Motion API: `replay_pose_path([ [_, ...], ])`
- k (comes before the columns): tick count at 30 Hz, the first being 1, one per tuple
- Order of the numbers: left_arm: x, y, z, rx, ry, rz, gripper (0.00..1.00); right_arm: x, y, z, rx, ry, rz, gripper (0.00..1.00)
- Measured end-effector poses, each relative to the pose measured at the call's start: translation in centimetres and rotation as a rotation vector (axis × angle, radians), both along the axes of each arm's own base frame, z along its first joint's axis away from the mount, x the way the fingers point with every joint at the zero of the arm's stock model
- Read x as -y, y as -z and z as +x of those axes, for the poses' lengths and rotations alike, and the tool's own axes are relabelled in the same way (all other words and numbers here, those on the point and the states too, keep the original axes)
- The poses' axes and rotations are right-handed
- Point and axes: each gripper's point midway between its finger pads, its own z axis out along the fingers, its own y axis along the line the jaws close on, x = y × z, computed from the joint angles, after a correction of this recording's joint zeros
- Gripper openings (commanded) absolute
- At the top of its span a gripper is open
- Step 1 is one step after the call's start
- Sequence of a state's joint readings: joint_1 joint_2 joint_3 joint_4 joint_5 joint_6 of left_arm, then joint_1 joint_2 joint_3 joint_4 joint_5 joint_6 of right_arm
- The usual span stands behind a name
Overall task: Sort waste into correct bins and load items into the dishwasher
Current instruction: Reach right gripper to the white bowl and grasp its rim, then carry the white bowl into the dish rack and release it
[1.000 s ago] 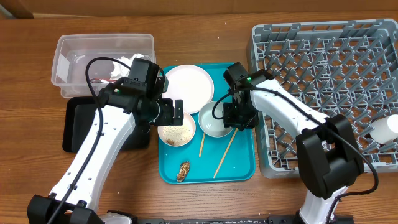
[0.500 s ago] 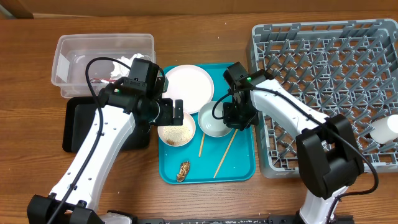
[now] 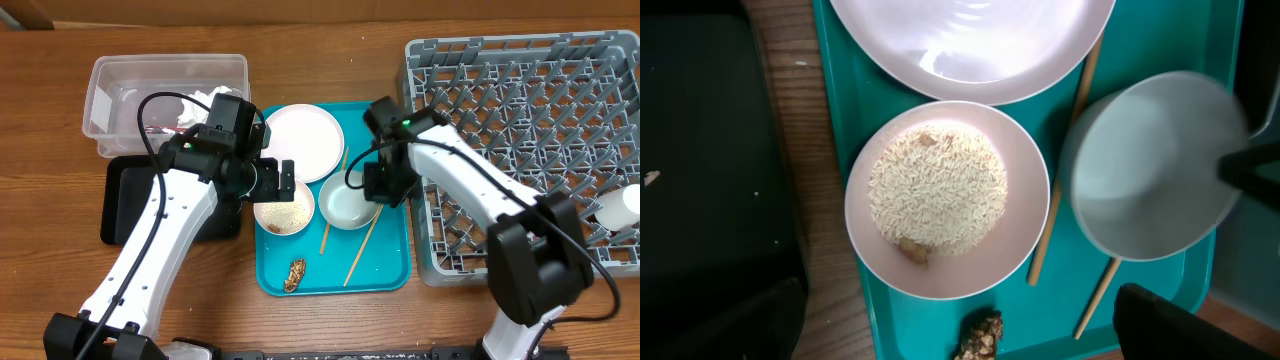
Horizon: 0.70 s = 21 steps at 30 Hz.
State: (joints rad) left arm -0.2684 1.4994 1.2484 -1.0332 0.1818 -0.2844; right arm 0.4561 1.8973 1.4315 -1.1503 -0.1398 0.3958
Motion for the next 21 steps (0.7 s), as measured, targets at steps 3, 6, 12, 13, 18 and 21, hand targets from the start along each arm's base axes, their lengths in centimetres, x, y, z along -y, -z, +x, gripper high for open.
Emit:
replay_pose_path([
  [3, 0.0, 0.0, 0.0, 0.0, 0.0, 0.0, 1.0, 0.9, -3.4, 2.0, 0.099, 0.031, 0.009, 0.04],
  [6, 0.0, 0.0, 0.0, 0.001, 0.0, 0.0, 1.0, 2.2, -8.1, 4.2, 0.246, 0.072, 0.026, 0.04],
  [12, 0.0, 0.0, 0.1, 0.006, 0.0, -0.002, 1.0, 7.6, -16.8, 6.7, 0.554, 0.202, -0.039, 0.04],
  [13, 0.1, -0.1, 0.2, 0.009, 0.0, -0.003, 1.0, 9.0, -17.9, 7.0, 0.598, 0.234, -0.069, 0.04],
  [18, 0.1, -0.1, 0.5, 0.02, 0.0, -0.005, 1.0, 16.2, -20.9, 8.8, 0.753, 0.404, -0.258, 0.04],
  [21, 0.1, -0.2, 0.5, 0.022, 0.0, -0.006, 1.0, 20.2, -22.5, 10.2, 0.842, 0.479, -0.367, 0.04],
])
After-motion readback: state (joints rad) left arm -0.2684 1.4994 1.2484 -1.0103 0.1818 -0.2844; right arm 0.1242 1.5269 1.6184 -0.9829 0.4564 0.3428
